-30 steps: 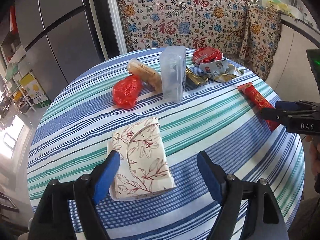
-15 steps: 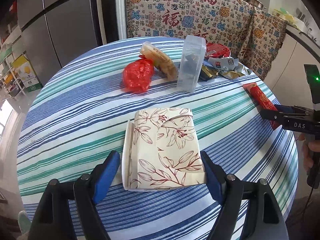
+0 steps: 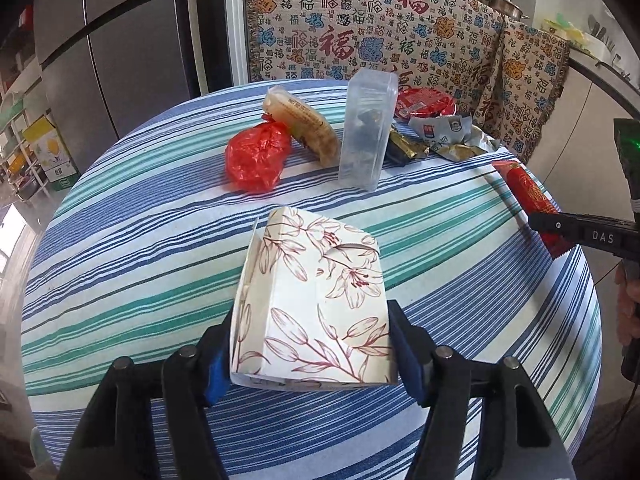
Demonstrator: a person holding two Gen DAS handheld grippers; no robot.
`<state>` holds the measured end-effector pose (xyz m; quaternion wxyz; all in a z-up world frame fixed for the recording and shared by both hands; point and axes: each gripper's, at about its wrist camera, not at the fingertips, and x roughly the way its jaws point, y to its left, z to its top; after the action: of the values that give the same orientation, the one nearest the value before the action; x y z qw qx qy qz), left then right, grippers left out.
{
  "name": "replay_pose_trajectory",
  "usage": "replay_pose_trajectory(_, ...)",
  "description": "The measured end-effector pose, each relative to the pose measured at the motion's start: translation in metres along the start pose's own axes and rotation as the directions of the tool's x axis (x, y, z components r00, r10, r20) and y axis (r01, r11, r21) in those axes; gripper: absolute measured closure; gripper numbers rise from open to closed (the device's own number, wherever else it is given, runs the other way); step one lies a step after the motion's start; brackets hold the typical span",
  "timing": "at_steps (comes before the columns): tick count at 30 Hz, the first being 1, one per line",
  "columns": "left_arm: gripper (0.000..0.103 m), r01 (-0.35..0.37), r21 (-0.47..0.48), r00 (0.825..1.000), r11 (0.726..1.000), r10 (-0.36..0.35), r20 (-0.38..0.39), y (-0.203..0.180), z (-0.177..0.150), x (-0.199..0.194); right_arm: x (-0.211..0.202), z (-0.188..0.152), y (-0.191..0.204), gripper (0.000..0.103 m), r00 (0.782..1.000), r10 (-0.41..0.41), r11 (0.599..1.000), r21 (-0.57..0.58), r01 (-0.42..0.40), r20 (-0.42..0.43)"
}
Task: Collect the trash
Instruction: 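Grasp the paper-wrapped roll with the left tool while the right tool grasps the red wrapper, then carry both items to the blue wastebasket and open both tools to drop them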
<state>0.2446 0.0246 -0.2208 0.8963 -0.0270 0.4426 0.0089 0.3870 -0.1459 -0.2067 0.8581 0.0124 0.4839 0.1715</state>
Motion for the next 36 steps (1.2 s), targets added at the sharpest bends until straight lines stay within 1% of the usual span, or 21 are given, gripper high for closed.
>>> replay_pose_trajectory(4,0.037,0.006,-0.007,1.0,1.0,-0.006,0.03,-0.002,0.001,-0.009,-0.013,-0.003,-0.007,0.087,1.0,0.005,1.0,0.014,-0.005,0.028)
replay_pose_trajectory(8,0.037,0.029,0.003,0.998,1.0,-0.029,0.05,-0.012,0.006,-0.02,-0.022,-0.007,-0.013,0.087,0.999,0.011,1.0,0.017,-0.012,0.039)
replay_pose_trajectory(11,0.037,0.061,0.015,0.996,0.998,-0.062,0.057,-0.025,0.01,-0.025,-0.034,-0.012,-0.019,0.087,0.999,0.01,1.0,0.017,-0.011,0.053)
replay_pose_trajectory(16,0.037,0.121,0.061,0.99,0.991,-0.125,0.064,-0.063,0.019,-0.028,-0.056,-0.023,-0.042,0.087,0.997,-0.005,0.999,0.036,0.002,0.08)
replay_pose_trajectory(20,0.037,0.187,0.11,0.979,0.976,-0.194,0.057,-0.108,0.028,-0.025,-0.074,-0.039,-0.081,0.087,0.995,-0.052,0.995,0.095,0.044,0.086)
replay_pose_trajectory(23,0.037,0.241,0.16,0.966,0.957,-0.252,0.054,-0.151,0.034,-0.024,-0.09,-0.056,-0.12,0.087,0.992,-0.094,0.983,0.166,0.079,0.084)
replay_pose_trajectory(27,0.036,0.316,0.226,0.943,0.921,-0.331,0.029,-0.21,0.041,-0.019,-0.112,-0.085,-0.174,0.087,0.985,-0.157,0.955,0.264,0.133,0.073)
replay_pose_trajectory(32,0.036,0.399,0.305,0.91,0.865,-0.413,-0.019,-0.281,0.042,-0.01,-0.135,-0.119,-0.23,0.087,0.976,-0.21,0.914,0.364,0.178,0.05)
replay_pose_trajectory(36,0.036,0.46,0.338,0.883,0.821,-0.461,-0.083,-0.329,0.038,0.008,-0.143,-0.139,-0.26,0.087,0.974,-0.223,0.894,0.404,0.192,0.031)
